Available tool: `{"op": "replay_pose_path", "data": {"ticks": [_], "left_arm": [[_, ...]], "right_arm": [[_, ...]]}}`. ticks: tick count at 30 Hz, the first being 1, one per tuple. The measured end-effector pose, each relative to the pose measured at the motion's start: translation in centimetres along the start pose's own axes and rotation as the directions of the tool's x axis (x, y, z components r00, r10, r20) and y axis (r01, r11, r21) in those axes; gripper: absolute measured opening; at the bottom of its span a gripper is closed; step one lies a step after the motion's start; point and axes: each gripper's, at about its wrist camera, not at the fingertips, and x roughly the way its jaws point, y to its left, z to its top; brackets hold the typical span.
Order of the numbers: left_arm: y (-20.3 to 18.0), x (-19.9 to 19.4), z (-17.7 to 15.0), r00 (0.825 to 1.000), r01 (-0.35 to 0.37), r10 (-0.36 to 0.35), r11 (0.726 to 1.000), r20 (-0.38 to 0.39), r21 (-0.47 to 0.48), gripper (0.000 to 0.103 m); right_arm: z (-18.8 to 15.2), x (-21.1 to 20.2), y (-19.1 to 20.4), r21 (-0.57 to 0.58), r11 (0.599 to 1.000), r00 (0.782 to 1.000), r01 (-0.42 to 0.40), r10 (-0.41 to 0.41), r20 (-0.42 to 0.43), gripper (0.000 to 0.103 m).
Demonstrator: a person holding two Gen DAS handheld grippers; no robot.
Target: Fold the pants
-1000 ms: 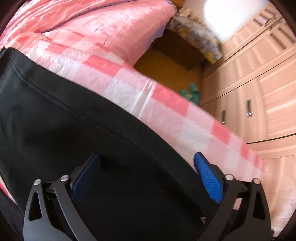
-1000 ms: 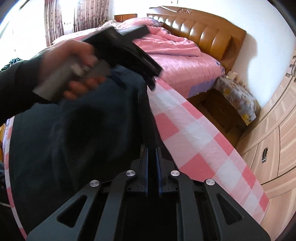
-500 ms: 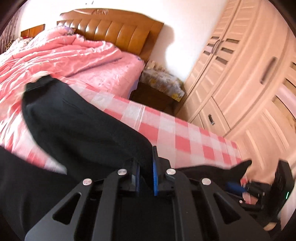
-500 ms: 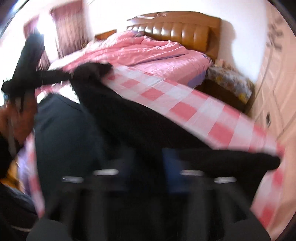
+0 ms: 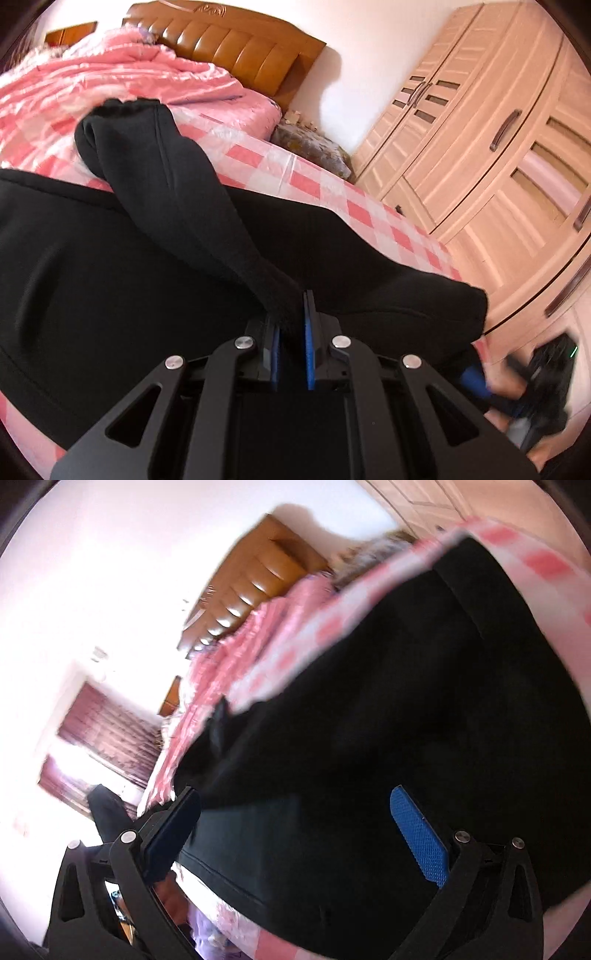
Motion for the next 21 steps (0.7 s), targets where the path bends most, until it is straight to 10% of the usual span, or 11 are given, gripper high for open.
{"op": "replay_pose_path", "data": {"ticks": [9, 13, 21], "left_arm": [[0.2, -2.8, 4.3, 0.979, 0.201, -0.202, 0.973, 0.003, -0.112, 0.010], [-0.5, -3.1, 3.6, 0.985, 0.169, -0.170, 0.983, -0.017, -0.069, 0.010], [-2.8, -5.4, 0.0, 1.000, 0.018, -0.016, 0.983, -0.012, 0.181, 0.010]], "right_arm": [[3.7, 2.3, -0.6, 0.126, 0.983, 0.982, 0.133, -0.148, 0.117, 0.085], [4.8, 1.2, -1.4, 0.198, 0.970, 0.961, 0.144, -0.185, 0.207, 0.033], [2.3, -7.4, 3.0, -0.081, 0.968, 0.929, 0.236, -0.201, 0.309, 0.016]]}}
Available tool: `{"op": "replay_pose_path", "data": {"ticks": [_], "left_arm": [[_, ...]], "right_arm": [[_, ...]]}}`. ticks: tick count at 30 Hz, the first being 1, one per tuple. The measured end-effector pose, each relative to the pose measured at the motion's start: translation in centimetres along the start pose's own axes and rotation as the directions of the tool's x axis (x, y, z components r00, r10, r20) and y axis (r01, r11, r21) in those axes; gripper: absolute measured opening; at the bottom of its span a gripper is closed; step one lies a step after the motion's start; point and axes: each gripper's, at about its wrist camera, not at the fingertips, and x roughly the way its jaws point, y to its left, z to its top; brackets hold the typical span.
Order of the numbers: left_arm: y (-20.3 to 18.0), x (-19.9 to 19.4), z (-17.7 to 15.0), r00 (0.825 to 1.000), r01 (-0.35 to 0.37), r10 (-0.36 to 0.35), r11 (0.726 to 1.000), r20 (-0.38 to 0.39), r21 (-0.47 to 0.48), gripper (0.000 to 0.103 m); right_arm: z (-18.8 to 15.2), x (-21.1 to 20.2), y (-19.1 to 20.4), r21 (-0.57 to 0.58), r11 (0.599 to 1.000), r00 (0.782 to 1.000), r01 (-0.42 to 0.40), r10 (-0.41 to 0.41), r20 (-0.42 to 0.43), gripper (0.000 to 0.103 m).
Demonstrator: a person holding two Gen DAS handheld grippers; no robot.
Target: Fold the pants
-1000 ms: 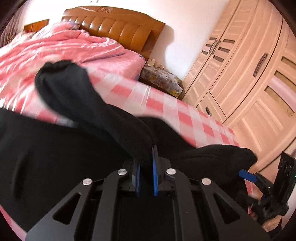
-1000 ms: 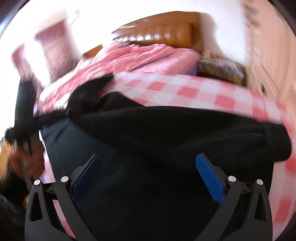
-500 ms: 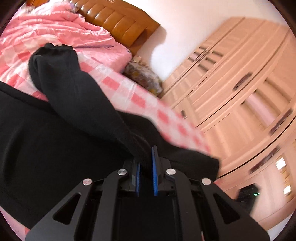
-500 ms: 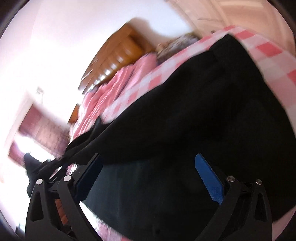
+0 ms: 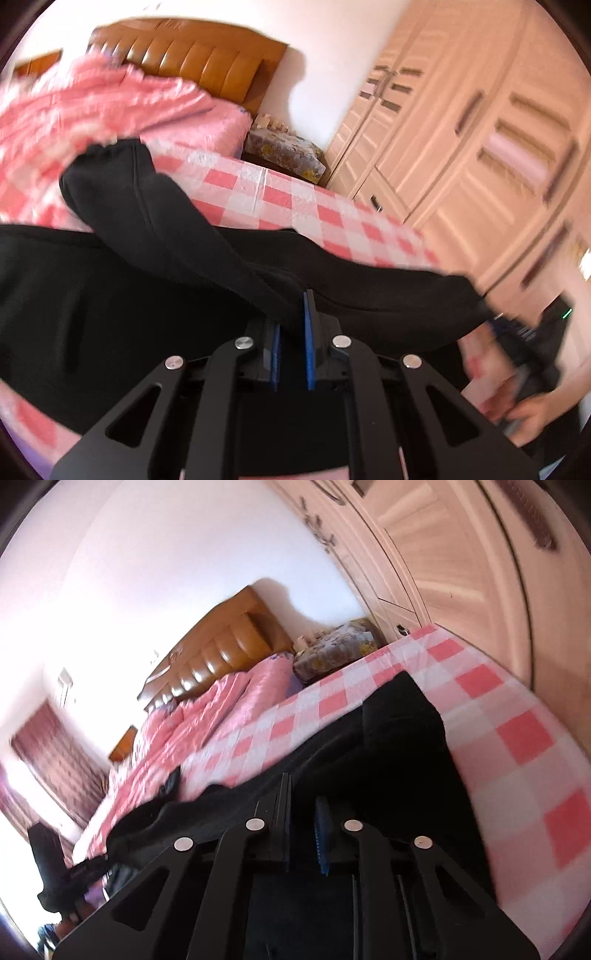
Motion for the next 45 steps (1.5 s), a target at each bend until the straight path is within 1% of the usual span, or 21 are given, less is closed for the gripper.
{"op": "replay_pose_path", "data": {"ticks": [2, 4, 5, 8, 10, 13, 15, 17, 20, 22, 26, 29, 33, 35, 37, 39, 40, 41, 43, 44, 45], "left_arm": [[-0.3, -0.3, -1.7, 0.999, -0.029, 0.030, 0.999, -0.018, 0.040, 0.010], [-0.4, 0.0, -4.2, 0.996, -0.058, 0.062, 0.996, -0.061, 0.069, 0.010], [-0.3, 0.2, -4.8, 0.995, -0.063, 0.068, 0.995, -0.075, 0.075, 0.010], [0.0, 1.5, -7.2, 0.987, -0.086, 0.098, 0.991, -0.128, 0.101, 0.010], [0.3, 1.8, -8.2, 0.984, -0.100, 0.112, 0.990, -0.137, 0.097, 0.010], [0.7, 1.0, -8.5, 0.986, -0.099, 0.109, 0.991, -0.124, 0.085, 0.011], [0.6, 0.6, -8.7, 0.986, -0.104, 0.116, 0.990, -0.117, 0.099, 0.011], [0.7, 0.7, -9.1, 0.984, -0.106, 0.122, 0.987, -0.132, 0.119, 0.011], [0.7, 1.4, -9.9, 0.980, -0.110, 0.124, 0.989, -0.154, 0.099, 0.011], [0.7, 1.2, -10.2, 0.981, -0.112, 0.126, 0.989, -0.149, 0.097, 0.012], [0.6, 0.5, -10.3, 0.982, -0.120, 0.133, 0.988, -0.137, 0.101, 0.012], [0.7, 0.2, -10.5, 0.981, -0.133, 0.144, 0.986, -0.127, 0.097, 0.012], [0.7, 1.1, -11.1, 0.976, -0.143, 0.158, 0.984, -0.152, 0.105, 0.013], [0.7, 1.2, -11.5, 0.975, -0.149, 0.164, 0.983, -0.147, 0.111, 0.014], [0.7, 1.2, -11.5, 0.975, -0.153, 0.170, 0.981, -0.146, 0.121, 0.016], [0.8, 1.0, -11.5, 0.972, -0.174, 0.190, 0.977, -0.141, 0.121, 0.034], [0.9, 0.6, -11.5, 0.967, -0.206, 0.222, 0.970, -0.123, 0.128, 0.058], [1.1, 0.1, -11.5, 0.965, -0.231, 0.245, 0.964, -0.097, 0.134, 0.073], [1.4, -0.8, -11.5, 0.965, -0.243, 0.253, 0.961, -0.064, 0.131, 0.079], [1.6, -1.1, -11.4, 0.964, -0.252, 0.261, 0.959, -0.052, 0.129, 0.085], [1.8, -1.7, -11.2, 0.958, -0.281, 0.286, 0.952, -0.028, 0.125, 0.087]], "right_arm": [[-1.7, -1.4, -0.8, -0.029, 0.999, 0.999, 0.024, -0.025, -0.025, 0.015], [-4.0, -1.4, -1.6, -0.032, 0.998, 0.996, 0.061, -0.063, -0.060, 0.015], [-5.3, -1.1, -2.0, -0.028, 0.996, 0.993, 0.079, -0.081, -0.081, 0.015], [-6.9, 0.1, -3.9, 0.021, 0.995, 0.987, 0.099, -0.096, -0.127, 0.015], [-7.4, -0.9, -4.8, 0.031, 0.995, 0.988, 0.098, -0.093, -0.127, 0.015], [-7.1, -2.5, -4.2, 0.032, 0.997, 0.993, 0.072, -0.069, -0.099, 0.015], [-7.2, -3.2, -4.0, 0.031, 0.998, 0.995, 0.059, -0.056, -0.079, 0.015], [-7.7, -3.7, -4.1, 0.045, 0.997, 0.996, 0.063, -0.059, -0.072, 0.015], [-8.8, -3.1, -5.3, 0.060, 0.994, 0.991, 0.091, -0.085, -0.105, 0.015], [-9.2, -3.1, -6.0, 0.088, 0.993, 0.990, 0.085, -0.074, -0.118, 0.015], [-8.8, -3.3, -5.3, 0.051, 0.996, 0.991, 0.068, -0.062, -0.115, 0.015], [-9.2, -3.0, -5.5, 0.063, 0.996, 0.990, 0.063, -0.054, -0.130, 0.015], [-9.6, -2.7, -6.2, 0.081, 0.994, 0.988, 0.070, -0.058, -0.143, 0.015], [-9.7, -2.6, -6.4, 0.089, 0.993, 0.987, 0.073, -0.059, -0.152, 0.016], [-9.5, -2.5, -6.0, 0.060, 0.995, 0.983, 0.083, -0.071, -0.168, 0.016], [-9.2, -2.7, -5.6, 0.036, 0.995, 0.978, 0.093, -0.085, -0.190, 0.016], [-9.0, -2.9, -5.4, 0.032, 0.994, 0.975, 0.101, -0.093, -0.202, 0.017], [-8.9, -3.1, -5.2, 0.027, 0.994, 0.972, 0.110, -0.102, -0.211, 0.017], [-8.7, -3.7, -4.6, -0.008, 0.991, 0.968, 0.135, -0.134, -0.212, 0.017], [-8.7, -3.9, -4.1, -0.035, 0.989, 0.966, 0.147, -0.151, -0.210, 0.017], [-8.8, -4.1, -3.5, -0.076, 0.984, 0.962, 0.161, -0.174, -0.210, 0.017]]}}
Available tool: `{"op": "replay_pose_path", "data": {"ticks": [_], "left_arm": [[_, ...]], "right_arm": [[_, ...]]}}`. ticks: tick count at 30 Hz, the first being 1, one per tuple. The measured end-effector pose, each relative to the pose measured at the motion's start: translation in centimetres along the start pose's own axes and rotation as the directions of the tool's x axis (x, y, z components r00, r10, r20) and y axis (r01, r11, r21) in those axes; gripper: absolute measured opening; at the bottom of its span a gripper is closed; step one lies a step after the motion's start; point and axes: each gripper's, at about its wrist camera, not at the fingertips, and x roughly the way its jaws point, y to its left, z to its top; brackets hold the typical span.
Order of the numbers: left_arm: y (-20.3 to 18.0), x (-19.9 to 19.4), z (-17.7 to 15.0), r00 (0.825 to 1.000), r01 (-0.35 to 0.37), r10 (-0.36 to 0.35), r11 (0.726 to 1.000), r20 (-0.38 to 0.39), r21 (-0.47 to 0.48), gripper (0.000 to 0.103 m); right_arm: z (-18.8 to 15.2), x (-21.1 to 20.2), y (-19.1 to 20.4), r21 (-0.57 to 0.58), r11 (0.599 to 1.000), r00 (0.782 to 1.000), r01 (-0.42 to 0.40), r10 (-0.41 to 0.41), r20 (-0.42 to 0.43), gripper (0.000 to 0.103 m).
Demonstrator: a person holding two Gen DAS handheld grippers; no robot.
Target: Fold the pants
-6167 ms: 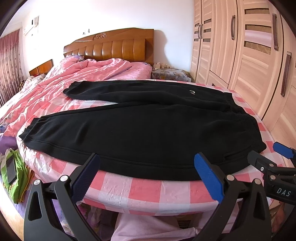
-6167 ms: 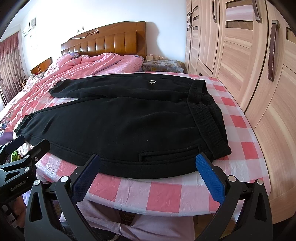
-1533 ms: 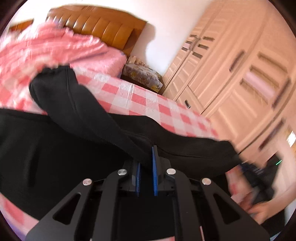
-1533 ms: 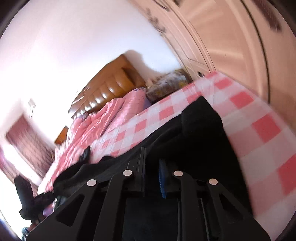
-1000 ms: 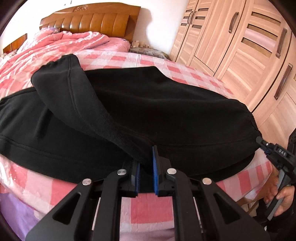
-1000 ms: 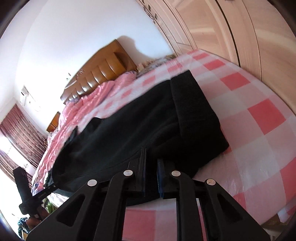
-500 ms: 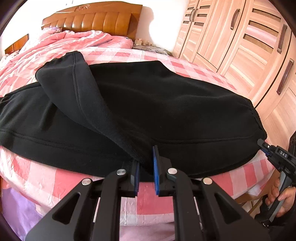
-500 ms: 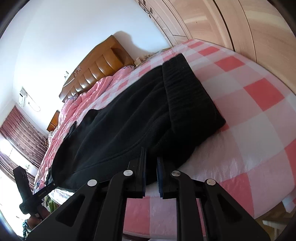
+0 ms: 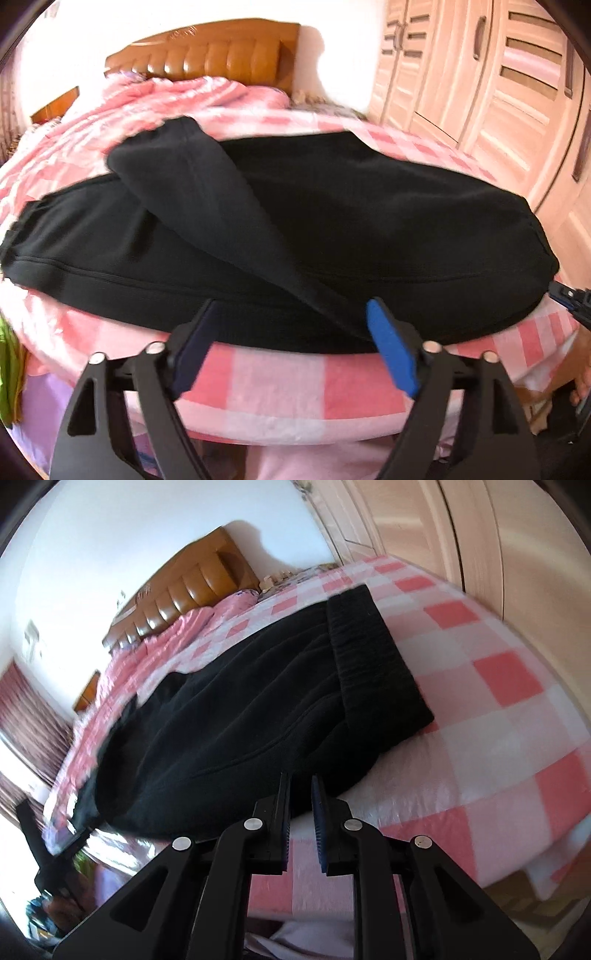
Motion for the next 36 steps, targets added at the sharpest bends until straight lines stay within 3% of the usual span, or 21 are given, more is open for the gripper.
{"op": "replay_pose_path", "data": {"ticks": [2, 5, 7, 8, 10, 11, 14, 18, 22, 23, 27, 30, 31, 33, 34, 35, 36], "left_arm": [[0.4, -0.6, 0.4, 0.999, -0.029, 0.029, 1.000, 0.034, 0.000, 0.089], [-0.3, -1.4, 2.2, 0.993, -0.058, 0.051, 0.996, 0.103, 0.061, 0.092], [-1.0, -1.2, 3.3, 0.988, -0.080, 0.067, 0.993, 0.136, 0.091, 0.098], [-1.2, -0.8, 3.9, 0.987, -0.085, 0.070, 0.991, 0.145, 0.102, 0.098], [-1.3, 0.5, 5.5, 0.987, -0.098, 0.082, 0.989, 0.140, 0.108, 0.098], [-1.2, 1.1, 6.4, 0.987, -0.109, 0.095, 0.988, 0.130, 0.106, 0.098], [0.8, 3.0, 10.3, 0.984, -0.152, 0.144, 0.986, 0.104, 0.069, 0.099], [6.7, 6.8, 17.0, 0.979, -0.203, 0.202, 0.978, -0.014, -0.058, 0.099], [12.3, 13.5, 23.5, 0.950, -0.293, 0.273, 0.948, -0.153, -0.127, 0.099], [12.8, 14.8, 24.2, 0.943, -0.305, 0.283, 0.945, -0.173, -0.120, 0.099], [14.1, 21.8, 26.1, 0.883, -0.396, 0.368, 0.917, -0.290, -0.043, 0.097], [14.8, 24.9, 26.2, 0.840, -0.457, 0.435, 0.889, -0.324, 0.006, 0.087], [15.3, 25.6, 26.2, 0.837, -0.456, 0.430, 0.890, -0.338, 0.003, 0.085], [16.4, 25.7, 26.5, 0.856, -0.436, 0.401, 0.899, -0.328, -0.041, 0.082], [16.6, 25.6, 26.6, 0.864, -0.423, 0.387, 0.905, -0.322, -0.048, 0.066], [16.9, 25.5, 26.6, 0.877, -0.399, 0.365, 0.915, -0.313, -0.053, 0.039], [17.1, 25.3, 26.5, 0.879, -0.394, 0.362, 0.918, -0.310, -0.045, 0.026]], "right_arm": [[-0.4, -0.3, 0.6, -0.022, 1.000, 1.000, 0.022, -0.022, -0.001, 0.017], [-0.1, -0.8, 3.6, -0.150, 0.988, 0.999, 0.029, -0.021, 0.050, 0.017], [1.1, -0.5, 7.3, -0.256, 0.967, 0.994, 0.000, 0.027, 0.101, 0.017], [1.6, 0.0, 8.6, -0.290, 0.957, 0.993, -0.014, 0.047, 0.107, 0.037], [2.9, 3.4, 12.5, -0.408, 0.913, 0.996, -0.025, 0.057, 0.068, 0.095], [3.1, 4.5, 13.6, -0.442, 0.896, 0.996, -0.041, 0.074, 0.057, 0.098], [4.3, 8.1, 17.3, -0.506, 0.860, 0.996, -0.069, 0.087, 0.013, 0.098], [6.0, 11.1, 21.6, -0.584, 0.808, 0.995, -0.080, 0.102, 0.004, 0.098], [7.2, 14.9, 23.9, -0.591, 0.801, 0.995, -0.095, 0.086, -0.044, 0.099], [7.1, 15.5, 24.0, -0.581, 0.807, 0.994, -0.107, 0.092, -0.054, 0.099], [6.8, 17.5, 24.0, -0.547, 0.825, 0.989, -0.143, 0.106, -0.099, 0.099], [6.8, 17.9, 23.9, -0.537, 0.831, 0.988, -0.149, 0.106, -0.110, 0.099], [6.8, 18.0, 23.8, -0.530, 0.834, 0.987, -0.153, 0.107, -0.116, 0.099], [6.9, 18.4, 23.3, -0.509, 0.845, 0.985, -0.163, 0.111, -0.131, 0.099], [6.9, 18.6, 23.1, -0.494, 0.853, 0.983, -0.171, 0.115, -0.141, 0.099], [7.0, 18.9, 22.9, -0.478, 0.860, 0.981, -0.180, 0.121, -0.152, 0.099], [7.1, 19.1, 22.7, -0.463, 0.866, 0.979, -0.188, 0.125, -0.162, 0.099]]}}
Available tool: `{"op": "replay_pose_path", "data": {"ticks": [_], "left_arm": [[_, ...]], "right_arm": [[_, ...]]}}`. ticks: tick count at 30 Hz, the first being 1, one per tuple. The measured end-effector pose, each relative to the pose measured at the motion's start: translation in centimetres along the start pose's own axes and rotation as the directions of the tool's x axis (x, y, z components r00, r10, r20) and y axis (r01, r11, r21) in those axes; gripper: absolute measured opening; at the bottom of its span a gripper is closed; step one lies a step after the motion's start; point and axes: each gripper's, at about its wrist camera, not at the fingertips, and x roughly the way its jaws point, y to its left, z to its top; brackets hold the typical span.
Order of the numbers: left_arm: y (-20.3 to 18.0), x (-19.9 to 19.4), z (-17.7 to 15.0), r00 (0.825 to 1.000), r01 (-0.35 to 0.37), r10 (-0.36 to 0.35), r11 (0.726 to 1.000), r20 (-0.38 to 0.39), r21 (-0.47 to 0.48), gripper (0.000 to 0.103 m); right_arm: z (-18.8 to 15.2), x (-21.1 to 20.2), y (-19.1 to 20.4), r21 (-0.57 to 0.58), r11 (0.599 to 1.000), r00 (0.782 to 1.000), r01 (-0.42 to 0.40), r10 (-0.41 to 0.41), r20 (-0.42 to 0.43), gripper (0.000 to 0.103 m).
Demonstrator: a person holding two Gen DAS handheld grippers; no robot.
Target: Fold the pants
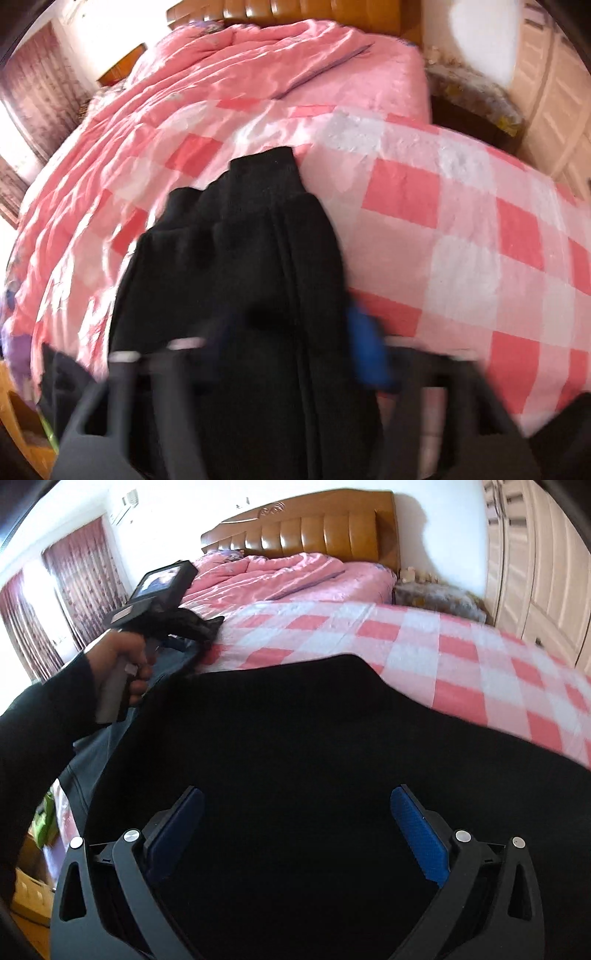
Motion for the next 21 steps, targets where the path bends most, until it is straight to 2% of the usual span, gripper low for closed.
{"op": "replay_pose_path", "data": {"ticks": [1, 2, 5, 9, 12, 13, 14, 17, 21], "left_arm": [[0.1, 0.0, -0.1, 1.000, -0.010, 0.010, 1.000, 0.007, 0.003, 0.017], [0.7, -0.6, -0.4, 0.999, 0.021, -0.021, 1.000, 0.036, 0.000, 0.012], [2.0, -3.0, -1.3, 0.992, 0.052, -0.049, 0.998, 0.119, -0.023, 0.011], [7.5, -9.3, -4.7, 0.956, 0.145, -0.114, 0.984, 0.270, -0.098, 0.011], [12.5, -13.8, -8.9, 0.932, 0.150, -0.095, 0.980, 0.349, -0.134, 0.011], [13.7, -14.4, -10.0, 0.931, 0.143, -0.084, 0.979, 0.356, -0.143, 0.010], [15.1, -14.9, -11.3, 0.931, 0.130, -0.067, 0.980, 0.360, -0.153, 0.010], [19.7, -15.0, -15.6, 0.940, 0.022, 0.048, 0.979, 0.338, -0.202, 0.010], [26.0, -11.8, -20.4, 0.969, 0.009, 0.073, 0.944, 0.236, -0.329, 0.009]], "right_arm": [[0.0, 0.1, -0.1, 0.007, 1.000, 1.000, -0.005, 0.005, -0.002, 0.099], [0.0, 0.0, -0.2, 0.012, 1.000, 1.000, -0.012, 0.012, -0.002, 0.099], [-0.1, -0.1, -0.4, 0.022, 0.999, 0.999, -0.033, 0.033, -0.005, 0.099], [-0.1, -0.1, -0.5, 0.036, 0.998, 0.998, -0.055, 0.055, -0.007, 0.099], [-0.1, 0.0, -0.2, 0.026, 0.999, 0.999, -0.043, 0.044, -0.016, 0.099], [-0.1, 0.1, 0.0, 0.015, 0.999, 0.999, -0.038, 0.038, -0.021, 0.099], [-0.2, 0.1, 0.3, 0.002, 0.999, 0.999, -0.032, 0.032, -0.025, 0.099], [-0.3, -0.1, 1.3, -0.046, 0.999, 1.000, -0.007, 0.006, -0.024, 0.099], [-0.6, -0.7, 2.1, -0.061, 0.998, 1.000, 0.010, -0.011, -0.022, 0.099]]}}
